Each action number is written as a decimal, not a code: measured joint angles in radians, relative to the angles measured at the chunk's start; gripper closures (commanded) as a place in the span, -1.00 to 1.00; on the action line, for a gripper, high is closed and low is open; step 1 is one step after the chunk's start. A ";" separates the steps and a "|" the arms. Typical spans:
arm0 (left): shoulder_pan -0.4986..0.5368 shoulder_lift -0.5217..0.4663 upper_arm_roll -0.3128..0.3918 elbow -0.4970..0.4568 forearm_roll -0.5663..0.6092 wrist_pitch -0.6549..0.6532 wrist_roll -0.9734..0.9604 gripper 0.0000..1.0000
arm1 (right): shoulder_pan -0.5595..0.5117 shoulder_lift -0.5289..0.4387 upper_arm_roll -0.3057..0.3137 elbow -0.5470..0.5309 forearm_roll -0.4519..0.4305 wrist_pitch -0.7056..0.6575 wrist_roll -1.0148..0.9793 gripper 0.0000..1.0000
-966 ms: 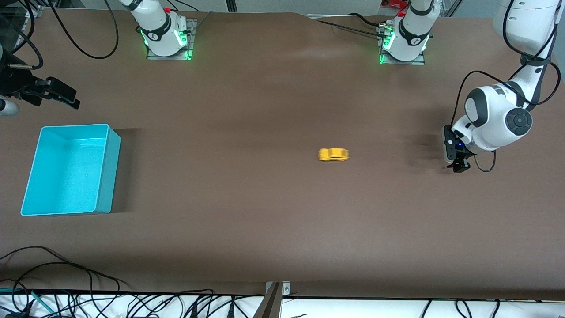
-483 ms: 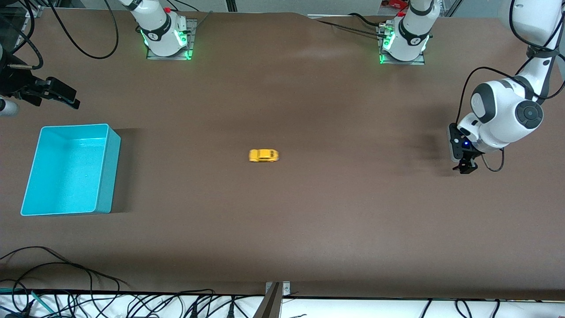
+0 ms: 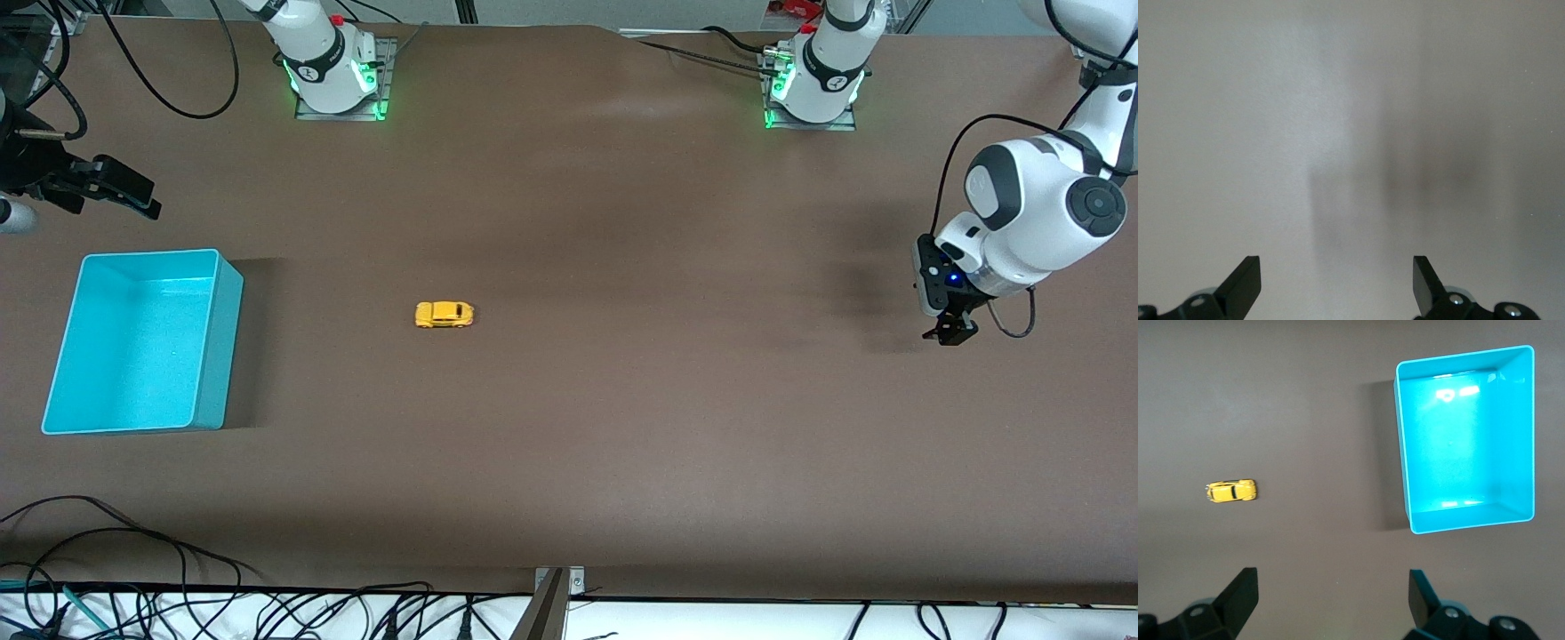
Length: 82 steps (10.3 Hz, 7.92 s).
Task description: Wind up and store yellow beetle car
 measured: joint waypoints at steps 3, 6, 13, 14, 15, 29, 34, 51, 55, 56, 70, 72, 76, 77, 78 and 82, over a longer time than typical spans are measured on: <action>-0.009 -0.079 0.000 0.006 0.000 -0.060 0.000 -1.00 | 0.000 0.001 -0.001 -0.001 0.000 -0.012 0.000 -1.00; -0.029 -0.149 -0.001 0.073 -0.001 -0.204 0.000 -1.00 | -0.003 0.010 -0.017 -0.021 0.000 -0.063 0.068 -1.00; -0.031 -0.205 -0.008 0.350 0.012 -0.600 -0.240 -1.00 | 0.133 0.210 -0.006 -0.085 0.004 0.105 0.772 -1.00; -0.031 -0.212 -0.018 0.405 0.033 -0.669 -0.317 -1.00 | 0.166 0.244 -0.005 -0.086 0.006 0.144 0.895 -1.00; -0.031 -0.218 -0.031 0.458 0.047 -0.740 -0.404 -1.00 | 0.197 0.277 -0.005 -0.087 0.007 0.185 1.017 -1.00; -0.031 -0.240 -0.148 0.716 0.053 -1.026 -1.471 -1.00 | 0.440 0.507 -0.004 -0.413 -0.010 0.858 1.829 -0.95; -0.031 -0.239 -0.174 0.716 0.053 -1.052 -1.614 -1.00 | 0.443 0.503 -0.009 -0.445 -0.023 0.907 1.837 0.72; -0.031 -0.237 -0.176 0.716 0.053 -1.060 -1.654 -1.00 | 0.192 0.463 -0.216 0.106 -0.035 0.154 0.773 0.66; -0.030 -0.237 -0.175 0.716 0.053 -1.062 -1.654 -1.00 | 0.065 0.476 -0.348 0.026 0.013 0.237 0.297 0.66; -0.030 -0.237 -0.175 0.716 0.053 -1.062 -1.654 -1.00 | 0.020 0.485 -0.349 -0.028 0.018 0.308 0.234 0.66; -0.026 -0.235 -0.173 0.716 0.053 -1.063 -1.654 -1.00 | -0.013 0.554 -0.332 -0.037 0.051 0.323 0.178 -1.00; -0.025 -0.235 -0.173 0.716 0.053 -1.063 -1.654 -1.00 | -0.005 0.531 -0.306 0.103 0.051 0.187 0.178 -1.00; -0.024 -0.235 -0.172 0.716 0.053 -1.063 -1.654 -1.00 | 0.004 0.507 -0.180 0.355 0.052 0.035 0.176 -1.00; -0.024 -0.235 -0.172 0.716 0.053 -1.063 -1.654 -1.00 | 0.010 0.505 -0.154 0.395 0.052 0.027 0.176 -1.00; -0.024 -0.235 -0.172 0.716 0.053 -1.063 -1.654 -1.00 | 0.016 0.497 -0.135 0.432 0.052 0.021 0.175 -1.00; -0.023 -0.233 -0.170 0.717 0.053 -1.063 -1.654 -1.00 | 0.017 0.290 -0.113 0.307 0.052 -0.014 0.050 -1.00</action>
